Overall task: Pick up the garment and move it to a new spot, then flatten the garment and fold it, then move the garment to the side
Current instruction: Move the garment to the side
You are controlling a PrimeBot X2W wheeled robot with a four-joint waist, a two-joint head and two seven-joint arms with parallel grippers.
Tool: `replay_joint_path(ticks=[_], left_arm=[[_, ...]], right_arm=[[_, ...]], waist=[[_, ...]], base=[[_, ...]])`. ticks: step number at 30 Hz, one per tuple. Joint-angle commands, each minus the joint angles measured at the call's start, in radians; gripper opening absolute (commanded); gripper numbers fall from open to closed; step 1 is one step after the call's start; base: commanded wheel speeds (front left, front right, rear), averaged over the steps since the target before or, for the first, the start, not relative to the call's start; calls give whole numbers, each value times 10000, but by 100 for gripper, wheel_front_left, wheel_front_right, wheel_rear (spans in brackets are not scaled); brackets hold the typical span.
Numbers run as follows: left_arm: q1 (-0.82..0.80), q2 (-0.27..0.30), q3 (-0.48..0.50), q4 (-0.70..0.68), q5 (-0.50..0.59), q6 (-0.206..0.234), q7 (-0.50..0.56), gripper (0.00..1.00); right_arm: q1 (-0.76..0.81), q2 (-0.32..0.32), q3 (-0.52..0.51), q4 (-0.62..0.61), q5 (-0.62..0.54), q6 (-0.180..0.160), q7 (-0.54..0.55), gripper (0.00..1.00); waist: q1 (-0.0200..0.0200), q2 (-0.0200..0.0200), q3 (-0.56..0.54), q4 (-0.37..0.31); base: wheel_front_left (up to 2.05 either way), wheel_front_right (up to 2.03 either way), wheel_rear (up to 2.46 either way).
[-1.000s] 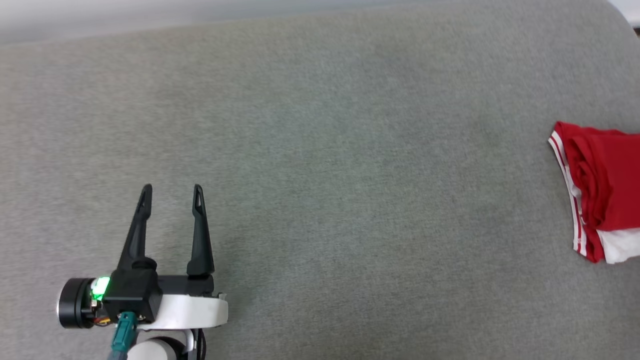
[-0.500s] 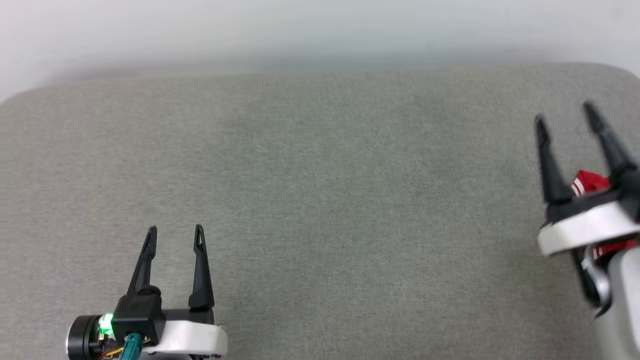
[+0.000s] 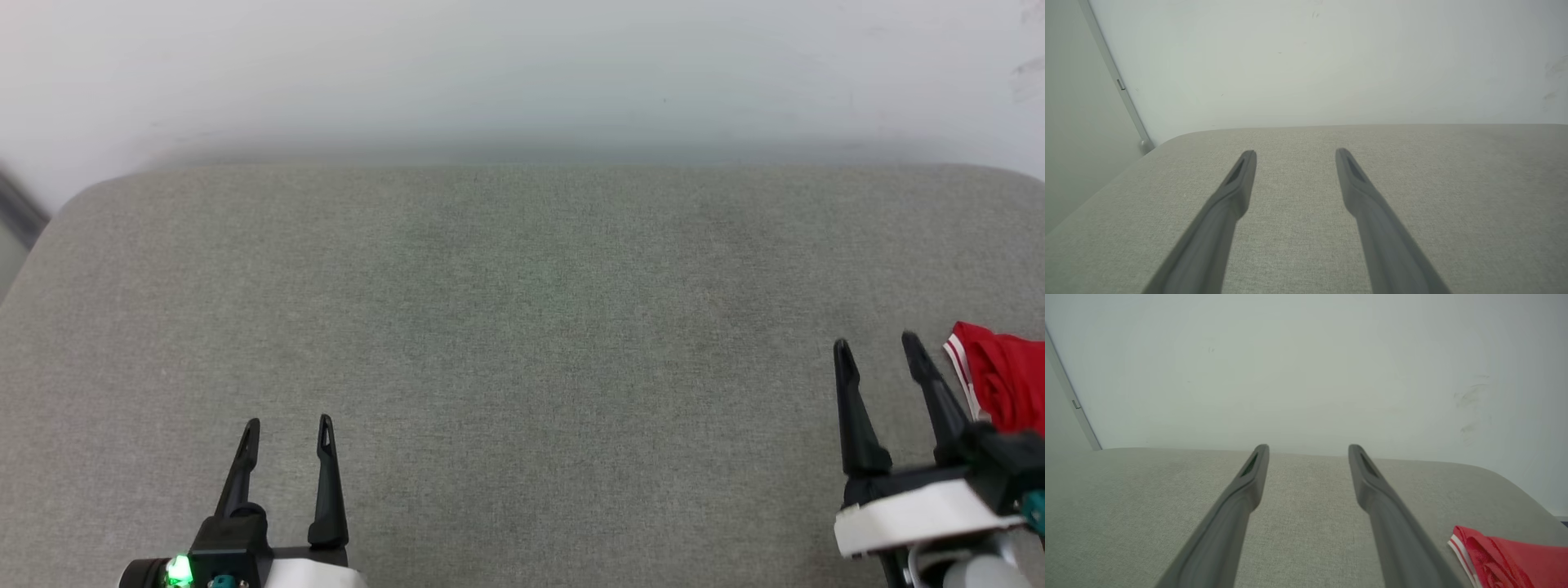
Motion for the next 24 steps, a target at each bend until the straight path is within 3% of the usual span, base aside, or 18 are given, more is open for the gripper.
replay_joint_path(ticks=[1, 11, 23, 24], left_arm=[[105, -17, 4, 47, 6, -43, -22, 100], [386, -40, 38, 256, 29, -270, -22, 100], [455, -65, 72, 389, 34, -400, -22, 100], [386, -54, 56, 394, 1, -407, 0, 0]], right_arm=[[407, 130, -70, -225, 52, -11, -12, 100], [1989, 468, -307, -1121, 175, -10, -15, 100], [2509, 507, -203, -1380, 439, -10, -16, 100], [2375, 458, -209, -1327, 387, -2, 0, 0]], waist=[[1, 0, -83, 18], [1, 0, -502, 28], [1, 0, -637, -9], [1, 0, -638, -9]], base=[[0, 0, 0], [0, 0, 0], [0, 0, 0], [0, 0, 0]])
